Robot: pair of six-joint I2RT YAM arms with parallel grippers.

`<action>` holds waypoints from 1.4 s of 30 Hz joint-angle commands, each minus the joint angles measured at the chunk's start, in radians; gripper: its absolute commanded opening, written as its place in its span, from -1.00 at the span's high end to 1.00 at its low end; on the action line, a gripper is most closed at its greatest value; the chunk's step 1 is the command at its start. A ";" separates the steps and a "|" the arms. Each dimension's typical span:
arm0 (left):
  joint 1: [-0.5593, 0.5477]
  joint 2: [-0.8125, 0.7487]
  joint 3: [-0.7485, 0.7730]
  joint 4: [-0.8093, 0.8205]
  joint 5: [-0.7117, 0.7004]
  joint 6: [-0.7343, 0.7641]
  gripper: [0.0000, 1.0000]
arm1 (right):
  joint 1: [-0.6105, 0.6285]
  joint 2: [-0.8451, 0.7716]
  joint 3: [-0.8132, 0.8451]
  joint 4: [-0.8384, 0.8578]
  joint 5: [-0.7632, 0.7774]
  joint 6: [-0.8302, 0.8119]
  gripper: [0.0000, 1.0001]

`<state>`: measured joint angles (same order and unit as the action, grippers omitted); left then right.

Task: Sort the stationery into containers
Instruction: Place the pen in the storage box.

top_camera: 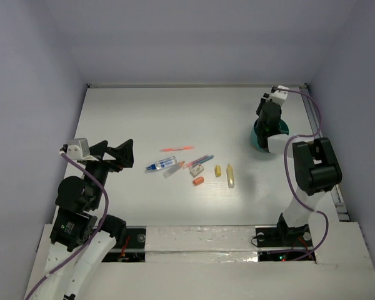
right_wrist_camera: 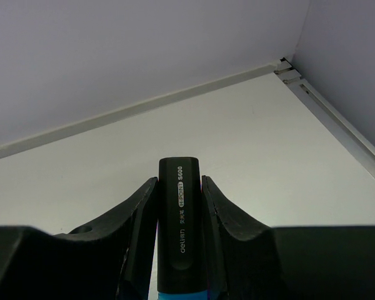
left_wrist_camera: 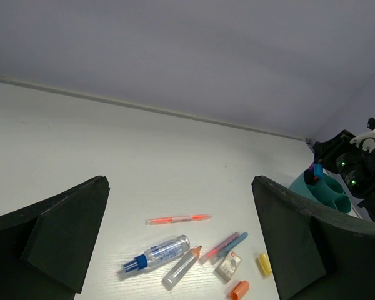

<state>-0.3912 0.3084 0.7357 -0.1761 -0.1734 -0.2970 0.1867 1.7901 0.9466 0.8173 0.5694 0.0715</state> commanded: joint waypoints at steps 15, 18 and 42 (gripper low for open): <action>0.002 -0.006 0.014 0.038 0.005 0.012 -0.98 | 0.003 -0.014 0.055 -0.107 0.030 0.043 0.50; 0.002 -0.008 0.014 0.038 0.005 0.012 -0.98 | 0.003 -0.017 0.054 -0.109 0.029 0.047 0.48; 0.002 0.001 0.013 0.043 0.012 0.010 -0.98 | 0.003 0.026 0.046 0.039 0.090 -0.154 0.49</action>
<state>-0.3912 0.3080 0.7357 -0.1764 -0.1722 -0.2970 0.1894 1.7927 0.9543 0.7601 0.6022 -0.0124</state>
